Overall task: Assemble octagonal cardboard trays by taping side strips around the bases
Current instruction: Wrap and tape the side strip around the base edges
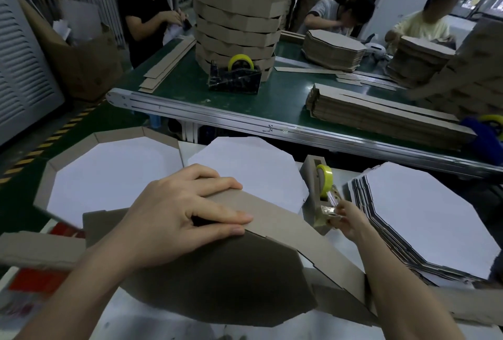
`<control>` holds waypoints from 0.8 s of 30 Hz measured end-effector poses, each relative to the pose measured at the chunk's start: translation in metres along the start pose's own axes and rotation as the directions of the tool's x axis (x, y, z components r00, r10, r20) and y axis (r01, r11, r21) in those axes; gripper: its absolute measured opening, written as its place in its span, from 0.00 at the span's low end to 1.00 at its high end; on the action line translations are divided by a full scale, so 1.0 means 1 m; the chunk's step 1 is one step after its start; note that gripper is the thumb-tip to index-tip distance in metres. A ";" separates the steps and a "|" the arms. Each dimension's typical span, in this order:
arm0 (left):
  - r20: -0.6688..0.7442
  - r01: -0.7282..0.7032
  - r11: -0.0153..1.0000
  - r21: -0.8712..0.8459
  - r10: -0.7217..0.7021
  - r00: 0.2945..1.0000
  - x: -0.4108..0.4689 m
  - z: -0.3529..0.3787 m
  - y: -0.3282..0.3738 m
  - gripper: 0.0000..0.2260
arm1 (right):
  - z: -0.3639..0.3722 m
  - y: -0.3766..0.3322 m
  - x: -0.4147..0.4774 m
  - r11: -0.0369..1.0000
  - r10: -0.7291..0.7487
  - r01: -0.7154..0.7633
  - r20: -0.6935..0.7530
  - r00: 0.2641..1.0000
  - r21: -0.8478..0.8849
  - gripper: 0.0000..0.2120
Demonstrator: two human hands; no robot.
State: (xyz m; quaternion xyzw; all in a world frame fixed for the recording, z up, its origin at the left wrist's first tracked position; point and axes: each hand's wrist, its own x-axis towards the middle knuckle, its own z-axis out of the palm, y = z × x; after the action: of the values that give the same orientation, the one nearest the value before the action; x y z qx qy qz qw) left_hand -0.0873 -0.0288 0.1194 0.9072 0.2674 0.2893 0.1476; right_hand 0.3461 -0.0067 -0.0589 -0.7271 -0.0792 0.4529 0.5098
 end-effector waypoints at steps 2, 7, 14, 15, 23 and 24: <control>-0.001 -0.002 1.000 0.005 0.002 1.000 0.000 0.000 0.001 0.10 | 0.000 0.000 0.001 0.998 -0.008 0.006 -0.025 1.000 -0.066 0.18; -0.011 0.019 1.000 -0.011 -0.019 1.000 -0.002 -0.002 -0.001 0.10 | 0.001 0.001 0.003 0.970 0.054 -0.071 -0.077 0.996 -0.234 0.18; -0.023 0.034 0.999 0.012 -0.033 0.999 -0.003 -0.002 0.000 0.10 | -0.003 -0.008 0.005 0.888 0.124 -0.139 -0.063 0.990 -0.439 0.21; -0.025 0.033 0.999 0.013 -0.032 0.999 -0.003 -0.001 0.001 0.10 | -0.006 -0.006 0.006 0.866 0.116 -0.141 -0.081 0.990 -0.480 0.20; -0.024 0.038 0.999 0.011 -0.038 0.999 -0.002 0.000 0.001 0.10 | 0.009 -0.019 -0.024 0.648 0.170 -0.068 0.057 0.984 -0.758 0.12; -0.020 0.036 0.999 0.015 -0.035 0.999 -0.002 0.000 0.001 0.11 | 0.015 -0.028 -0.032 0.626 0.179 -0.036 0.098 0.979 -0.779 0.10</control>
State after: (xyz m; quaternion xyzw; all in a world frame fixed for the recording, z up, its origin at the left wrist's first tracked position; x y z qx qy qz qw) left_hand -0.0885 -0.0313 0.1193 0.9005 0.2873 0.2936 0.1429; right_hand 0.3258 -0.0023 -0.0186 -0.8382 -0.2640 0.4637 0.1126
